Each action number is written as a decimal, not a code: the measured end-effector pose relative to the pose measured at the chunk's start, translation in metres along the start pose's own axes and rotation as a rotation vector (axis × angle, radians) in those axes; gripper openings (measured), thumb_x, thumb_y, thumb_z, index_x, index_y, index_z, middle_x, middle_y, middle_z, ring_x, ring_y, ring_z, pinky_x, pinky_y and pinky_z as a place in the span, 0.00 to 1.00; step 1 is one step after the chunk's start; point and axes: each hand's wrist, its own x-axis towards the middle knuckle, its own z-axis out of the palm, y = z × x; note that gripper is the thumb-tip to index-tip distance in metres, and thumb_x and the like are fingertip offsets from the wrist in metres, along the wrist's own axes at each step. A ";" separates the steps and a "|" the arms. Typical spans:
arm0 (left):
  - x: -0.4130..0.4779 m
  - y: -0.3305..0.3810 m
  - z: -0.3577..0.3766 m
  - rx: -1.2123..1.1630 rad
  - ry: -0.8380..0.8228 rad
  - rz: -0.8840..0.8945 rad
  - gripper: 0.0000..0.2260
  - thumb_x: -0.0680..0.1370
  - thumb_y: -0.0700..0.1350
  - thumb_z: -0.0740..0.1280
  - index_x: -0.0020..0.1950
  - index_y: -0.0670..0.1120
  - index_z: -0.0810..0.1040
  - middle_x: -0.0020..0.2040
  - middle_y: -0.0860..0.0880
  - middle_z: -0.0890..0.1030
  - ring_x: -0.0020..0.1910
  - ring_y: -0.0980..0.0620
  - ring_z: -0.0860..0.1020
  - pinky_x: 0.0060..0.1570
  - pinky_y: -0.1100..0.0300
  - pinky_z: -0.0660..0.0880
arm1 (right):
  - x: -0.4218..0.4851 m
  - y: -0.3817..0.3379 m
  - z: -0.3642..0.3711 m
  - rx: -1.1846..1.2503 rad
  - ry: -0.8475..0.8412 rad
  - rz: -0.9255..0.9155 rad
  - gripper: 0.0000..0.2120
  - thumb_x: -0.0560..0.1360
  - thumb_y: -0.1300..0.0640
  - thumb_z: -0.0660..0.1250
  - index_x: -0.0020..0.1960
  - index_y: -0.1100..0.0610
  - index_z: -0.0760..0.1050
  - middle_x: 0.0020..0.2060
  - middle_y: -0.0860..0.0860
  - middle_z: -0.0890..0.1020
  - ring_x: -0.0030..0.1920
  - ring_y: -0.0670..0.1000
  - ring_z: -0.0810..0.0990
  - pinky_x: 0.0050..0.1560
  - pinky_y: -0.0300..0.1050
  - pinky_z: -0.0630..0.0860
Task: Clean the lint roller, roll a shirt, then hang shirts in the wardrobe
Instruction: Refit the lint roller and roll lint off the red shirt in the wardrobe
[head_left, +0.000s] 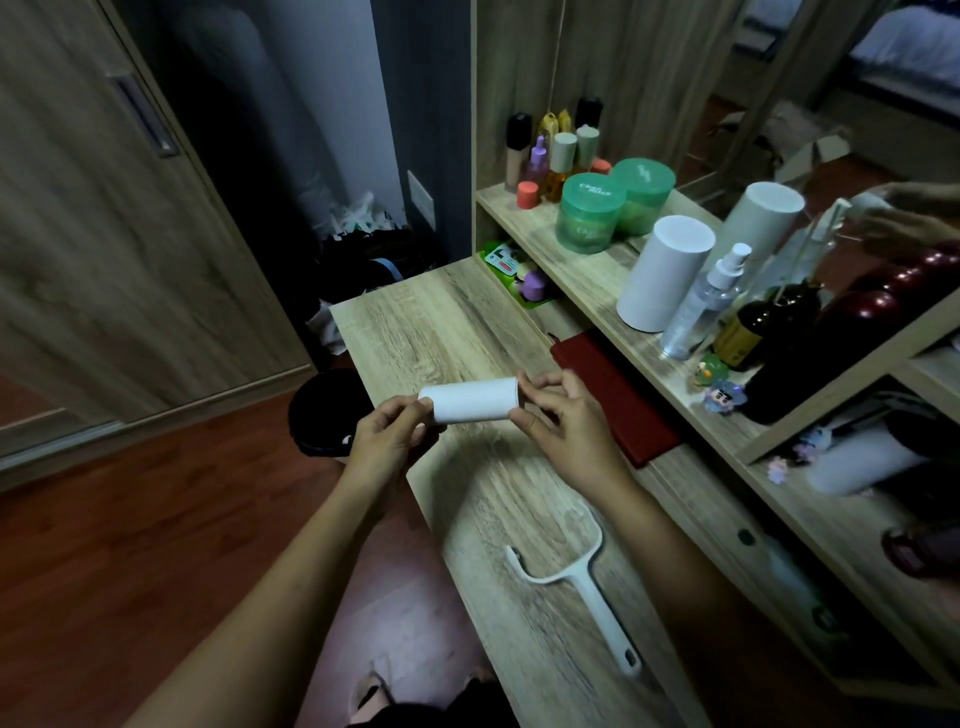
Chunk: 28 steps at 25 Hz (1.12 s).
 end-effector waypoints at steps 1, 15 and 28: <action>0.000 0.001 0.004 -0.032 0.017 -0.011 0.04 0.77 0.39 0.64 0.43 0.41 0.76 0.38 0.42 0.78 0.32 0.51 0.82 0.37 0.65 0.79 | 0.001 0.000 0.001 -0.003 0.011 0.000 0.21 0.73 0.57 0.69 0.65 0.59 0.74 0.50 0.50 0.73 0.52 0.47 0.74 0.52 0.22 0.65; 0.005 -0.030 0.037 -0.388 0.139 -0.347 0.10 0.76 0.46 0.68 0.47 0.40 0.74 0.50 0.40 0.77 0.44 0.47 0.80 0.32 0.61 0.81 | -0.101 0.062 0.008 -0.287 0.101 0.612 0.23 0.70 0.54 0.69 0.60 0.62 0.69 0.56 0.60 0.73 0.57 0.60 0.73 0.57 0.55 0.72; 0.000 -0.031 0.038 -0.366 0.069 -0.365 0.07 0.76 0.43 0.67 0.49 0.40 0.75 0.47 0.41 0.78 0.44 0.46 0.80 0.30 0.62 0.80 | -0.131 0.070 0.035 -0.392 -0.081 0.806 0.26 0.78 0.39 0.45 0.45 0.54 0.77 0.42 0.56 0.82 0.44 0.59 0.80 0.48 0.52 0.77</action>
